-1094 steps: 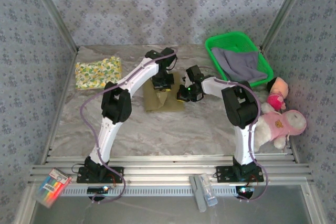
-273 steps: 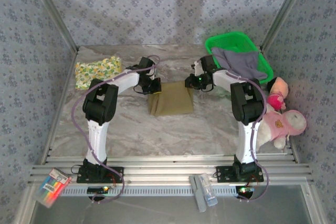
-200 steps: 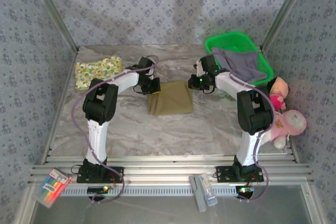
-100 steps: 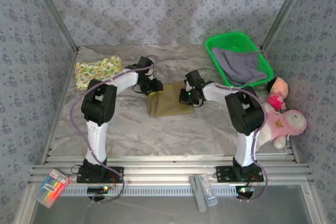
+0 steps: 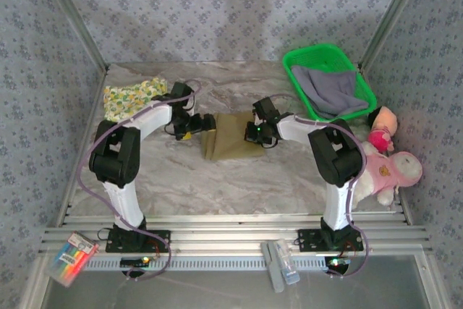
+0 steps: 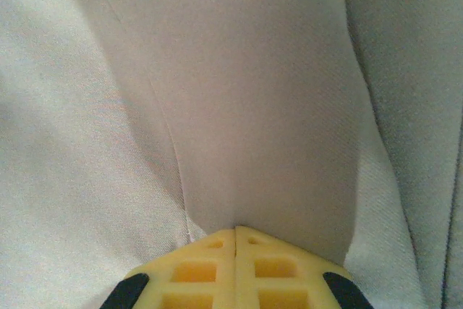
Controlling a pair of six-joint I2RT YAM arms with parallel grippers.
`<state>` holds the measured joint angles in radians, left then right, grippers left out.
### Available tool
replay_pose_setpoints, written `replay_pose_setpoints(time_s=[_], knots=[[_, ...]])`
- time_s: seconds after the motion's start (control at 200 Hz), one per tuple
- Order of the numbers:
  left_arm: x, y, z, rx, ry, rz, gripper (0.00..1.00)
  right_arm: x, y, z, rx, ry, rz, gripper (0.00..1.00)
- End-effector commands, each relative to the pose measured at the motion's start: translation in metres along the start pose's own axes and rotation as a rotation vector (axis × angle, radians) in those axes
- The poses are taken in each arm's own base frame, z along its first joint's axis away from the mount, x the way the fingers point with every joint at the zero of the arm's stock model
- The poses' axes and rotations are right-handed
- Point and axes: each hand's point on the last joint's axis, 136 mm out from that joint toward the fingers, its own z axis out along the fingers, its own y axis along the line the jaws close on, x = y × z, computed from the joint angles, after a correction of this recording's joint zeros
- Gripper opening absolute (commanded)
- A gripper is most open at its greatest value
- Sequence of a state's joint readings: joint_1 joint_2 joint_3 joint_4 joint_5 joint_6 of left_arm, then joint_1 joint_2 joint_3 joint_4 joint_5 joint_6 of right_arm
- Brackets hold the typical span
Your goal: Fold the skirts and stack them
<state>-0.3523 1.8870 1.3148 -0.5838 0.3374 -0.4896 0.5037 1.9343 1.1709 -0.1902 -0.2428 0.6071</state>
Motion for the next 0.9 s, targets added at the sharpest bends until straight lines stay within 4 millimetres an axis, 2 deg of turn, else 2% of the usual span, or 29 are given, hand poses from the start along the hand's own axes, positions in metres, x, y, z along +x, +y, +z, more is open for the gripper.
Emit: replay_pose_setpoints(time_s=[0.0,0.155,0.25,0.37,0.48,0.585,0.68,0.894], knots=[[0.006,-0.012,0.014,0.096,0.036,0.024,1.0,0.035,-0.028,0.021,0.1,0.11,0.035,0.0],[0.005,-0.008,0.027,0.098,0.042,0.007,1.0,0.036,-0.029,0.02,0.1,0.109,0.036,0.0],[0.005,-0.013,0.034,0.133,0.054,0.001,1.0,0.036,-0.029,0.02,0.099,0.109,0.035,0.0],[0.004,-0.035,0.037,0.241,0.062,0.012,0.98,0.037,-0.028,0.022,0.094,0.113,0.036,0.0],[0.001,-0.049,0.031,0.255,0.033,0.055,0.96,0.037,-0.029,0.022,0.098,0.114,0.036,0.0],[-0.004,-0.04,0.025,0.181,-0.013,0.045,0.96,0.038,-0.029,0.021,0.1,0.112,0.037,0.0],[-0.006,-0.028,0.02,0.111,-0.048,0.021,0.99,0.038,-0.03,0.021,0.099,0.112,0.036,0.0],[0.004,-0.04,0.018,0.12,-0.028,0.07,0.99,0.038,-0.029,0.022,0.097,0.115,0.036,0.0]])
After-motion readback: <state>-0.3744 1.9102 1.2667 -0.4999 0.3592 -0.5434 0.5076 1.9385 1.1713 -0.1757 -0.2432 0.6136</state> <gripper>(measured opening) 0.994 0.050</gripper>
